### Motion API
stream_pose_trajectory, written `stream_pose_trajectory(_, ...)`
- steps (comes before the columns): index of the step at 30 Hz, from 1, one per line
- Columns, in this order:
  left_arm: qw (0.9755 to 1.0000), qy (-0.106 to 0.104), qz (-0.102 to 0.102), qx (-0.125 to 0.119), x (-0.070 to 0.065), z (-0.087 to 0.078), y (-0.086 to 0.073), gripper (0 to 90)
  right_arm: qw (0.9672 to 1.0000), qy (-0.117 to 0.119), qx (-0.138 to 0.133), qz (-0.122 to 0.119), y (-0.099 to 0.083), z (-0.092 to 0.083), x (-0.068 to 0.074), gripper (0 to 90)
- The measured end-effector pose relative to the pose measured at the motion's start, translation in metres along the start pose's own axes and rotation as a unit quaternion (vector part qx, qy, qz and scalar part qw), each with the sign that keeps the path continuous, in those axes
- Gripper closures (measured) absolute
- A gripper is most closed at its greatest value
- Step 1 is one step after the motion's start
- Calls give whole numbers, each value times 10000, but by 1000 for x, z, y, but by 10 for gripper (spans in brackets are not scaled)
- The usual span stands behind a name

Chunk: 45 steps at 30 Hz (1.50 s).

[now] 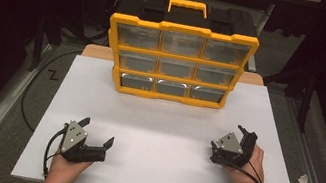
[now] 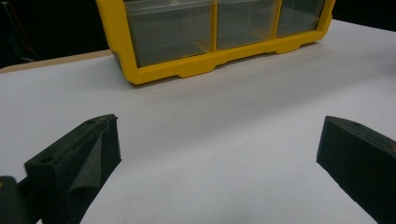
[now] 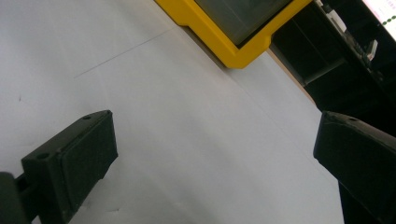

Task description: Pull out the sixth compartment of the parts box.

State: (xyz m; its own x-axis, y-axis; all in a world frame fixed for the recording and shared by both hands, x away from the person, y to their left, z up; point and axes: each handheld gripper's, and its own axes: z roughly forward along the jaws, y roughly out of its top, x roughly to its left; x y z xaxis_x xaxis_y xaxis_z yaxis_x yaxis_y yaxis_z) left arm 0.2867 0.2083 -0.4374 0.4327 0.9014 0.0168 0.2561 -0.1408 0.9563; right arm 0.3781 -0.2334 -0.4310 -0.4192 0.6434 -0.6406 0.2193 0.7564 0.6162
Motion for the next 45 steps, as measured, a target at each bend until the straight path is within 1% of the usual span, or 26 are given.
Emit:
stream_pose_trajectory(1, 10000, -1, 5, -1, 0, 0, 0, 4, 10000, 0, 0, 0, 0, 0, 0, 9)
stream_pose_trajectory(3, 10000, -1, 11, 0, 0, 0, 0, 4, 9999, -24, 21, -102, 1, 0, 2, 9)
stream_pose_trajectory(4, 10000, 1, 13, 0, 0, 0, 0, 4, 9997, -47, 37, -216, 1, -1, 2, 9)
stream_pose_trajectory(6, 10000, -1, 24, -1, 0, 0, 0, 4, 9994, -73, 41, -344, 3, -2, 4, 9)
stream_pose_trajectory(7, 10000, -1, 30, -1, 0, 0, 0, 4, 9995, -91, 20, -308, 4, -2, 5, 9)
stream_pose_trajectory(8, 10000, 1, 35, -1, 0, 0, 0, 4, 9991, -100, 16, -404, 4, -2, 6, 9)
stream_pose_trajectory(9, 10000, 1, 38, 1, 0, 0, 0, 4, 9991, -110, 9, -417, 5, -3, 7, 9)
stream_pose_trajectory(10, 10000, 1, 34, -2, 0, 0, 0, 5, 9984, -143, 34, -547, 5, -3, 7, 9)
stream_pose_trajectory(11, 10000, 1, 39, 1, 0, 0, 0, 4, 9983, -164, 27, -556, 6, -3, 8, 9)
stream_pose_trajectory(14, 10000, -1, 45, 1, 0, 0, 0, 5, 9964, -221, 66, -812, 7, -5, 9, 9)
stream_pose_trajectory(15, 10000, 0, 50, 2, 0, 0, 0, 5, 9963, -223, 76, -827, 7, -5, 10, 9)
stream_pose_trajectory(16, 10000, 1, 52, 2, 0, 0, 0, 5, 9953, -242, 65, -939, 8, -5, 9, 9)
stream_pose_trajectory(17, 10000, -1, 55, 3, 0, 0, 0, 5, 9954, -252, 93, -919, 8, -6, 11, 9)
stream_pose_trajectory(19, 10000, -1, 58, 5, 0, 0, 0, 5, 9943, -281, 74, -1021, 9, -7, 11, 9)
stream_pose_trajectory(23, 10000, 0, 58, 3, 0, 0, 0, 6, 9909, -369, 81, -1292, 12, -8, 13, 9)
stream_pose_trajectory(26, 10000, 0, 60, 3, 0, 0, 0, 6, 9890, -420, 80, -1417, 13, -9, 15, 9)
stream_pose_trajectory(30, 10000, -1, 69, 8, 0, 0, 0, 7, 9850, -497, 121, -1646, 14, -10, 18, 9)
stream_pose_trajectory(33, 10000, -2, 73, 11, 0, 0, 0, 7, 9826, -566, 167, -1762, 14, -10, 20, 10)
stream_pose_trajectory(34, 10000, -2, 73, 11, 0, 0, 0, 7, 9790, -602, 151, -1943, 15, -11, 19, 10)
stream_pose_trajectory(35, 10000, -3, 74, 12, 0, 0, 0, 7, 9770, -635, 165, -2030, 15, -11, 19, 9)
stream_pose_trajectory(37, 10000, -1, 76, 13, 0, 0, 0, 7, 9771, -645, 175, -2018, 15, -11, 20, 9)
stream_pose_trajectory(43, 10000, -3, 83, 20, 0, 0, 0, 7, 9709, -730, 186, -2273, 17, -14, 22, 10)
stream_pose_trajectory(44, 10000, -4, 84, 21, 0, 0, 0, 7, 9700, -726, 195, -2310, 18, -15, 23, 10)
stream_pose_trajectory(45, 10000, -1, 84, 20, -1, 0, 0, 7, 9700, -726, 195, -2310, 18, -15, 23, 10)
